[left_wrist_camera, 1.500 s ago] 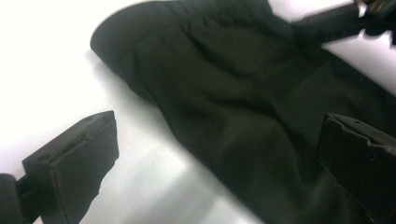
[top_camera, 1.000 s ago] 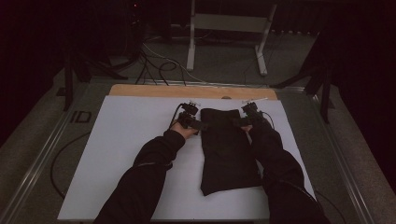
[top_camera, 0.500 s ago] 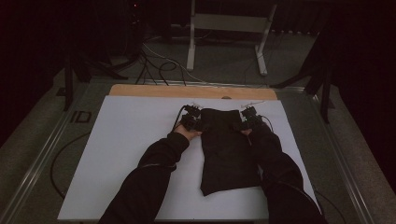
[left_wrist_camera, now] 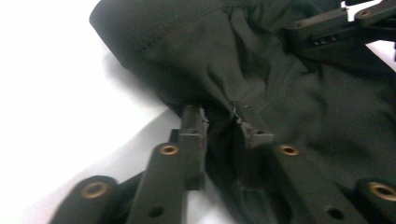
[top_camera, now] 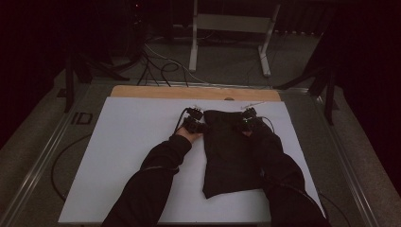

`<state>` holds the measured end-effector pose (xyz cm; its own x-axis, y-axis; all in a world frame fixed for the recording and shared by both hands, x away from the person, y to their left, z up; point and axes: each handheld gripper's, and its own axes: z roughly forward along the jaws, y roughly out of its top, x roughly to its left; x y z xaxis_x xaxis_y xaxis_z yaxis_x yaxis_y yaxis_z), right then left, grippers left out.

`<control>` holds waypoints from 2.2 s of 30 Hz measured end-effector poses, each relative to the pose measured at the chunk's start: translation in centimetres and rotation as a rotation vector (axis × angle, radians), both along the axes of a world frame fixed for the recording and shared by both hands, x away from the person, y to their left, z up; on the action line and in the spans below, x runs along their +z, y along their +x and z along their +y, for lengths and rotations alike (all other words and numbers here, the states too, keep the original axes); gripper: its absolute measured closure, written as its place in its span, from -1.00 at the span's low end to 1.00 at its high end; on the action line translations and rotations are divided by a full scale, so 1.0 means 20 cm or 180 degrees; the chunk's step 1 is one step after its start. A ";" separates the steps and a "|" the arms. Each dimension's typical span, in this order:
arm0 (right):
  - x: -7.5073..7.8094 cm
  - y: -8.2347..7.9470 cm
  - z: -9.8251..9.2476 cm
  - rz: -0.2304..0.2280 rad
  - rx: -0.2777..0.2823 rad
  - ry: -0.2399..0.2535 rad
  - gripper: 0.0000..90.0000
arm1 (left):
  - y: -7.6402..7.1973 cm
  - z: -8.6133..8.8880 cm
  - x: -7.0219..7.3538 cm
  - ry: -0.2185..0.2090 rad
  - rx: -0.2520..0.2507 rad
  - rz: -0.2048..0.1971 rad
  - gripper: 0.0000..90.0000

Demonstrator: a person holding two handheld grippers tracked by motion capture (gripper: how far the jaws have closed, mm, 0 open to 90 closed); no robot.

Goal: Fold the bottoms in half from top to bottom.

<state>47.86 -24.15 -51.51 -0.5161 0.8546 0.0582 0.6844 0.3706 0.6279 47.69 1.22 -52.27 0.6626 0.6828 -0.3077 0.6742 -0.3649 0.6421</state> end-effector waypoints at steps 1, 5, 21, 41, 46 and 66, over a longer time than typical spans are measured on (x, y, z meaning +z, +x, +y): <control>0.00 0.00 0.00 -0.0010 0.0015 0.0022 0.55 | 0.00 0.00 0.00 0.0000 -0.0006 -0.0016 0.74; 0.00 0.00 0.01 -0.0005 0.0053 0.0049 0.77 | 0.00 0.00 0.00 -0.0007 -0.0036 -0.0006 0.81; 0.07 -0.02 -0.02 -0.0148 0.0067 0.0185 0.87 | 0.00 0.02 0.08 -0.0004 -0.0054 -0.0145 0.88; 0.28 -0.07 -0.05 -0.0406 0.0102 0.0359 0.87 | -0.01 0.05 0.31 -0.0162 -0.0211 -0.0407 0.89; 0.31 -0.13 -0.07 -0.0491 0.0127 0.0421 0.87 | -0.05 0.06 0.36 -0.0213 -0.0313 -0.0414 0.89; 0.29 -0.32 -0.11 -0.0486 0.0290 0.0472 0.87 | -0.20 0.07 0.34 -0.0251 -0.0570 -0.0329 0.89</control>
